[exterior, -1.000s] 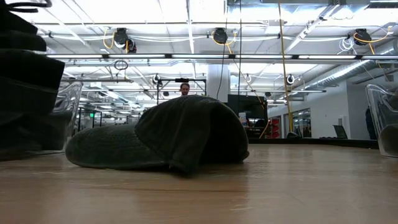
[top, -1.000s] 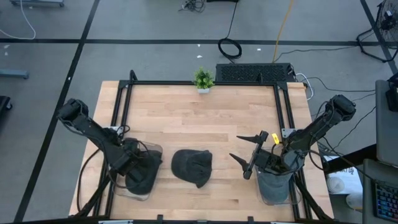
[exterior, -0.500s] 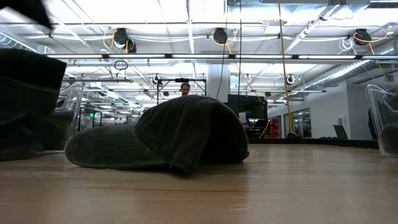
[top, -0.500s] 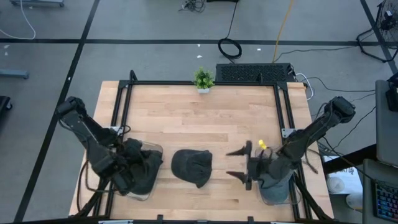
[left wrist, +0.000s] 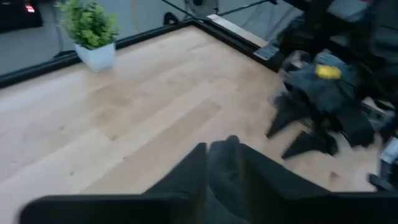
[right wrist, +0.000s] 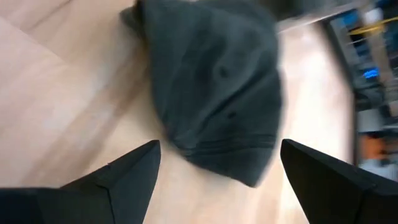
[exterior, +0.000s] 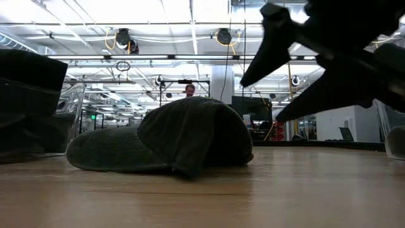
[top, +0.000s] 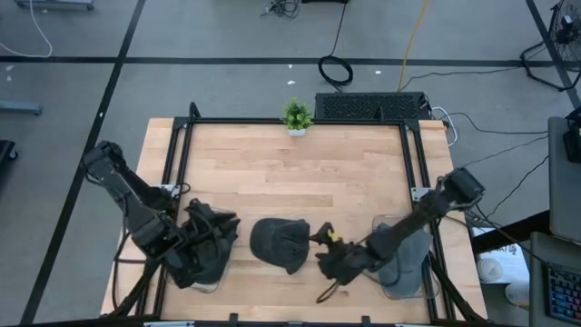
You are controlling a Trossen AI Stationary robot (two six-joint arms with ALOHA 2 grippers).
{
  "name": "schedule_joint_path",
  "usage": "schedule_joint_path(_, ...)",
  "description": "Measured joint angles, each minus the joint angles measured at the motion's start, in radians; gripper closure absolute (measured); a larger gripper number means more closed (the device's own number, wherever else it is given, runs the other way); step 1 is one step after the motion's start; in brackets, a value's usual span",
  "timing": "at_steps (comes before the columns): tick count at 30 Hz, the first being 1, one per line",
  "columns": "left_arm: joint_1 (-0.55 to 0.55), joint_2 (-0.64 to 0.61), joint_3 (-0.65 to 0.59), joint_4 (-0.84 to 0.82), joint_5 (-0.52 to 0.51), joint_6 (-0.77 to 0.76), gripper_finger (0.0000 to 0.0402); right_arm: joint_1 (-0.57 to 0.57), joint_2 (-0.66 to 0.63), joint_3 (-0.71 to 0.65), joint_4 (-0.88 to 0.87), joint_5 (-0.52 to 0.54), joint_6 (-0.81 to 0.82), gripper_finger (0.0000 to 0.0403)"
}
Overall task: Pick & Place hat
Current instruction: Put the black cap into the left transparent bin
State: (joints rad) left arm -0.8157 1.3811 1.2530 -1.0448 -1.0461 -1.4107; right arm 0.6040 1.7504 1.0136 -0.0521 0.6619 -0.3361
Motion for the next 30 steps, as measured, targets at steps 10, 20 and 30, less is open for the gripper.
schedule_joint_path(10, 0.142, 0.0, 0.0, -0.006, 0.111, 0.077, 0.0184, -0.06, 0.124, 0.139, -0.084, -0.26, -0.048, 0.0083)
schedule_joint_path(20, 0.212, 0.0, 0.0, -0.002, 0.122, 0.113, 0.0158, -0.149, 0.183, 0.139, 0.057, -0.302, -0.184, 0.0083)
schedule_joint_path(30, 0.228, 0.0, 0.0, 0.0, 0.128, 0.134, 0.0158, -0.22, 0.184, 0.138, 0.095, 0.127, -0.201, 0.0083)
